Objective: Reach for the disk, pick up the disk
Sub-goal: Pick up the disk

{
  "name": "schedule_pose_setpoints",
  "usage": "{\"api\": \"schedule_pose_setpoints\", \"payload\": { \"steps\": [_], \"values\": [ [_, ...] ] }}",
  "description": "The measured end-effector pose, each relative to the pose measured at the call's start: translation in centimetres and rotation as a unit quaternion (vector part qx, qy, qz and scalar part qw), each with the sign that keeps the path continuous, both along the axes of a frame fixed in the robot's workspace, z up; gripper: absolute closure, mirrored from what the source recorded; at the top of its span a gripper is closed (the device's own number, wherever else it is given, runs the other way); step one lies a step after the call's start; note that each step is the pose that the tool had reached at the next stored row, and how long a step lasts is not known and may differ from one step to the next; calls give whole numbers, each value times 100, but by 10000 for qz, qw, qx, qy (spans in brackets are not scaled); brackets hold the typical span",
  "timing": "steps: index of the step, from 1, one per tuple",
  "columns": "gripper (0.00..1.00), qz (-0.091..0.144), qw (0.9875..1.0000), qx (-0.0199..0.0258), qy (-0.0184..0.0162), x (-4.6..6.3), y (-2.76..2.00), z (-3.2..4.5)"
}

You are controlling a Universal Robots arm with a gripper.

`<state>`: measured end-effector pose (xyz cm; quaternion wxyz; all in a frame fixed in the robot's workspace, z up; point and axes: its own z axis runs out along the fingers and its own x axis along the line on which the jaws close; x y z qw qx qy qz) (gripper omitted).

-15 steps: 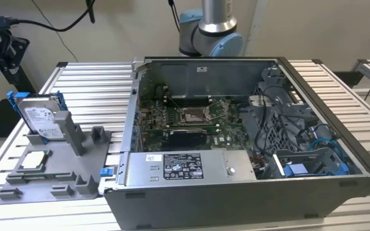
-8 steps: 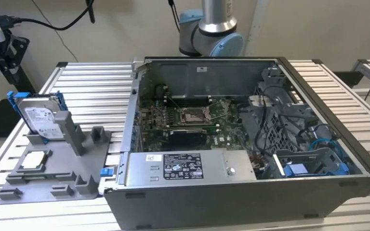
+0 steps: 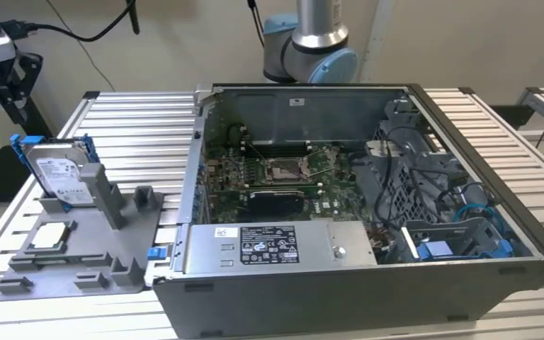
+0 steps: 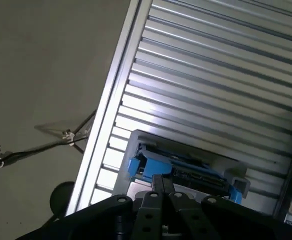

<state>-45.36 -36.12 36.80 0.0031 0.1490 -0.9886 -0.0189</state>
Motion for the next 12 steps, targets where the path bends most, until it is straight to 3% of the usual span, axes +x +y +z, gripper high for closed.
{"api": "schedule_pose_setpoints", "payload": {
  "steps": [7,12],
  "values": [
    [100,455,9990,0,0,0,0,0],
    [100,537,9986,0,0,0,0,0]
  ]
}}
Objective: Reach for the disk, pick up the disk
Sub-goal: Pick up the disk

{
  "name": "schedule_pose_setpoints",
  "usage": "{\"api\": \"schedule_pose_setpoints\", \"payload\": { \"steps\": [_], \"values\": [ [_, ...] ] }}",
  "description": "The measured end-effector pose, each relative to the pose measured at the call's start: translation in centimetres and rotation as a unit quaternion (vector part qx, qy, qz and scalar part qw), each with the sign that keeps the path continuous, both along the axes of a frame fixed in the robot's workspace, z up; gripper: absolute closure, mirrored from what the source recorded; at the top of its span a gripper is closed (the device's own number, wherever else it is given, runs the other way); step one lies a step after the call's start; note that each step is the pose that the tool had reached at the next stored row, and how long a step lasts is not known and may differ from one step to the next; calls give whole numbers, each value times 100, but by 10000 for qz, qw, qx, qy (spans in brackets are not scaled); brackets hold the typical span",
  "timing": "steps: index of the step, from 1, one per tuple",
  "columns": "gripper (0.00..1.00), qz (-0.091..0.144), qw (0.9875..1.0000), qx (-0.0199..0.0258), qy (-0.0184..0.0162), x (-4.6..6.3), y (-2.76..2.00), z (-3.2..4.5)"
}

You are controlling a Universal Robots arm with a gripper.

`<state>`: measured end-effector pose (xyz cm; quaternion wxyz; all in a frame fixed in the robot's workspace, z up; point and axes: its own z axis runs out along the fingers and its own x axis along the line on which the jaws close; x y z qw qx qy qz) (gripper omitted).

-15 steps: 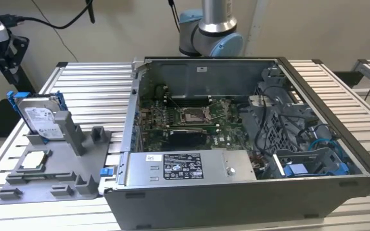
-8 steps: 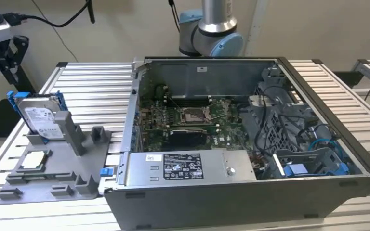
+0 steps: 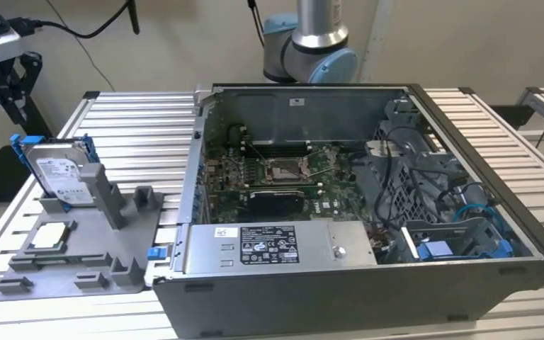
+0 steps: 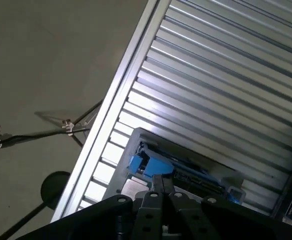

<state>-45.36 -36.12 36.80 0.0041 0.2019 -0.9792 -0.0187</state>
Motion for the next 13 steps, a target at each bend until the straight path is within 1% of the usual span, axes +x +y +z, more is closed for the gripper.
{"api": "schedule_pose_setpoints", "payload": {
  "steps": [7,10,13],
  "values": [
    [100,25,10000,0,0,0,0,0],
    [100,170,9999,0,0,0,0,0],
    [100,375,9993,0,0,0,0,0]
  ]
}}
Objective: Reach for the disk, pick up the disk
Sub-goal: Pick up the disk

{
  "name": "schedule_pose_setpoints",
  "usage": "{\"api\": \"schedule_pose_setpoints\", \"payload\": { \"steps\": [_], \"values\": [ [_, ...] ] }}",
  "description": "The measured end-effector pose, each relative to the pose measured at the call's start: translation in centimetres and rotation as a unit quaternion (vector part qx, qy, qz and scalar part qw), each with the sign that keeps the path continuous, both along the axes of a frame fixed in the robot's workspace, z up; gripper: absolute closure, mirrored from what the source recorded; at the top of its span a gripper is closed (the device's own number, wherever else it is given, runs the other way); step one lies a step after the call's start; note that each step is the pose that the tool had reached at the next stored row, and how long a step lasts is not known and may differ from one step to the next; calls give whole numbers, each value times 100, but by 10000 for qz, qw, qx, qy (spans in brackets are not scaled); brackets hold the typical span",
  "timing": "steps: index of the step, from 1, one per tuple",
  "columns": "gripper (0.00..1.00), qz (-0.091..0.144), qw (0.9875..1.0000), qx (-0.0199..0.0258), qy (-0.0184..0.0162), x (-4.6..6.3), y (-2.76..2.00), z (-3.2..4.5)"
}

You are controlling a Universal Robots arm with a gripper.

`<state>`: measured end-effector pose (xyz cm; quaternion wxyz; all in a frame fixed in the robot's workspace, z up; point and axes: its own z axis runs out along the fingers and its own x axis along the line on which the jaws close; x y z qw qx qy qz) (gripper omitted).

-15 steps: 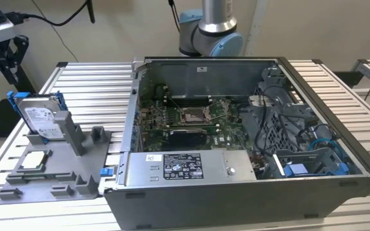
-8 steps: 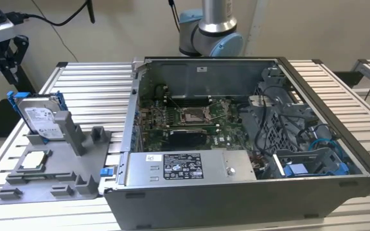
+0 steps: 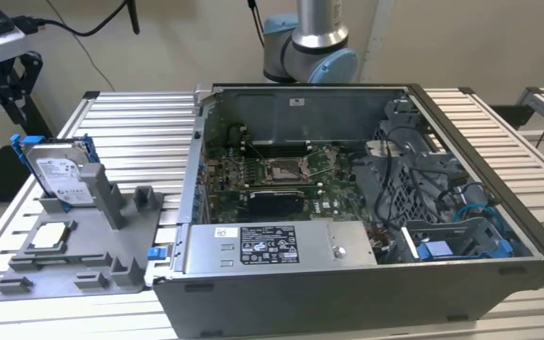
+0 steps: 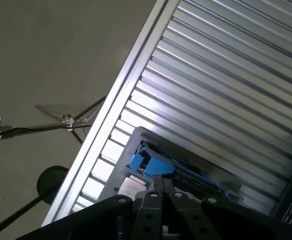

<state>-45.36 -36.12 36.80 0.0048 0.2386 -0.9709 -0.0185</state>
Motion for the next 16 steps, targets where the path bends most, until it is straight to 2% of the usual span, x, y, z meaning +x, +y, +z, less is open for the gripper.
{"api": "schedule_pose_setpoints", "payload": {
  "steps": [4,8,12,16],
  "values": [
    [100,329,9995,0,0,0,0,0],
    [100,676,9977,0,0,-1,1,0],
    [100,1034,9946,0,0,0,0,0],
    [100,1400,9901,0,0,0,0,0]
  ]
}}
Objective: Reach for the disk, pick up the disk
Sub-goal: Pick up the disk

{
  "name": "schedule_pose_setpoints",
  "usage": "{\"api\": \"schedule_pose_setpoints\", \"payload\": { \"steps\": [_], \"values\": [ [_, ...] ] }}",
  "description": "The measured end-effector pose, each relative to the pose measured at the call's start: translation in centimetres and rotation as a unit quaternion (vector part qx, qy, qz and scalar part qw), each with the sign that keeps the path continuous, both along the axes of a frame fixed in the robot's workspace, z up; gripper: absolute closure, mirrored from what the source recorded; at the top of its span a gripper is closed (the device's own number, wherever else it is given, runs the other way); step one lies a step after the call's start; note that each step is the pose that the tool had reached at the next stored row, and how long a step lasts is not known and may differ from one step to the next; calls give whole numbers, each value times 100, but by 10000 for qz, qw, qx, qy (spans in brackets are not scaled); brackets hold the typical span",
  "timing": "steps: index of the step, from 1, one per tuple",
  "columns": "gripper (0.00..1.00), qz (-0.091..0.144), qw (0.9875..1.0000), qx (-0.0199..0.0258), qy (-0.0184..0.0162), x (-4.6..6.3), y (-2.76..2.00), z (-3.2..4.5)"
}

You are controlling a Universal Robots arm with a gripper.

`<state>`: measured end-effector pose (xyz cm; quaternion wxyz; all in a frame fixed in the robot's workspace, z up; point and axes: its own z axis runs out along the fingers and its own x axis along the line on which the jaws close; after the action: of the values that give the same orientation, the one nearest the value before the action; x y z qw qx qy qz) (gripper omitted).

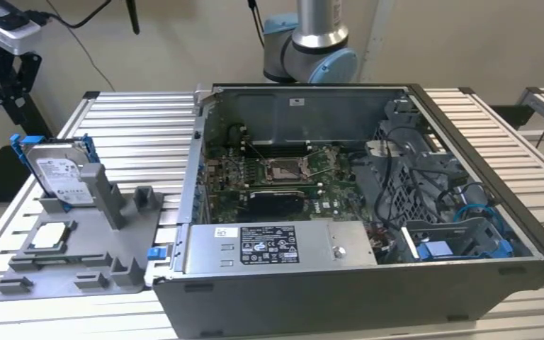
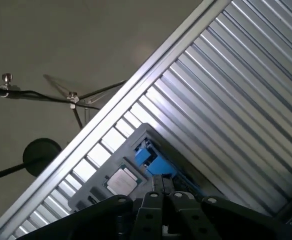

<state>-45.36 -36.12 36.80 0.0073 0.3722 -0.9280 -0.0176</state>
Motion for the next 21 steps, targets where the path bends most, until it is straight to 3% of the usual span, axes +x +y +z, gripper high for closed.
{"api": "schedule_pose_setpoints", "payload": {
  "steps": [4,8,12,17,21],
  "values": [
    [100,362,9993,0,0,0,0,0],
    [100,724,9974,0,0,0,0,0],
    [100,1088,9941,0,0,0,0,0],
    [100,1505,9886,0,0,0,0,0],
    [100,1566,9877,0,0,0,0,0]
  ]
}}
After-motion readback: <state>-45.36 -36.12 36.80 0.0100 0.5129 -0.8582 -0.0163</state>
